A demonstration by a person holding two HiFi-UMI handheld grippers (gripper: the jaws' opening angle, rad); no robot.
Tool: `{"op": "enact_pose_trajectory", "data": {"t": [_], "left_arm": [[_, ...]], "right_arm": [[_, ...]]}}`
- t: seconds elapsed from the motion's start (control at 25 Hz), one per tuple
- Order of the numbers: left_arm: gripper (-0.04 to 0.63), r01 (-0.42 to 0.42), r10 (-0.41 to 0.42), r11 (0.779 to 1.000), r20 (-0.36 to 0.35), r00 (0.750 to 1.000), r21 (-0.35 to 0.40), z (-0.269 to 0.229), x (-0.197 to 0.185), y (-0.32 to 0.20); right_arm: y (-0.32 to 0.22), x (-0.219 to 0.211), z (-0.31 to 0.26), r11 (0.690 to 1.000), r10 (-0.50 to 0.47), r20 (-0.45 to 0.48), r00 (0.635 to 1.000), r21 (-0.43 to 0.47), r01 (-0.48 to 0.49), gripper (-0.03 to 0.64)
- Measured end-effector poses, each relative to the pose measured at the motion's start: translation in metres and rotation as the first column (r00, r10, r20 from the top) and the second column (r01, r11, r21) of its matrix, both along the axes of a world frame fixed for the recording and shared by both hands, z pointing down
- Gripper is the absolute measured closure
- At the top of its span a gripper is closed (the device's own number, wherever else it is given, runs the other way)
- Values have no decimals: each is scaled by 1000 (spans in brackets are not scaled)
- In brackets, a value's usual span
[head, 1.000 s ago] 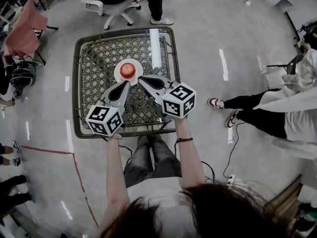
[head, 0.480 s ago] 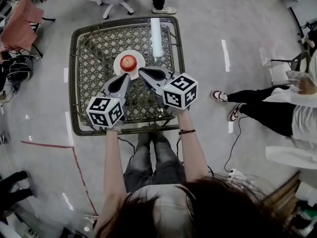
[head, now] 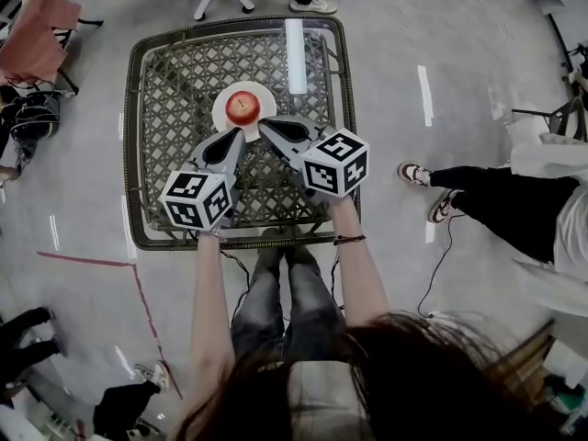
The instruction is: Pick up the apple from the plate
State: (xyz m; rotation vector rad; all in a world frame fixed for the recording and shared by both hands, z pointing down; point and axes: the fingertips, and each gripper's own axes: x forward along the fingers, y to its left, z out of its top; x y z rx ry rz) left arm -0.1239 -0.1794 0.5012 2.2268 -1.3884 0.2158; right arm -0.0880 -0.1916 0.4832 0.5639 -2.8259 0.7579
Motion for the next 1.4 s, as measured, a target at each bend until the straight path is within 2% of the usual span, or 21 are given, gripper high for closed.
{"op": "enact_pose_trajectory", "data": {"t": [0.44,0.72,1.12,1.4], "left_arm": [[583,10,-8,999,42,999,-50,33,-14,-11],[580,3,1,999,78,997,-53,43,-16,-20],[454,5,-1,999,136,991,-35,50,-22,-29],[400,-6,9,1000,157,988,-22,56,-23,-33]], "right_arm": [[-11,-2,29,999,8,-22,1000,-38,-9,607],[-21,0,36,999,12,-27,1000,-40,-13,607],[-31,2,43,999,19,-25,1000,-38,-20,607],[-32,2,51,999,28,-24,999,-45,-29,607]]}}
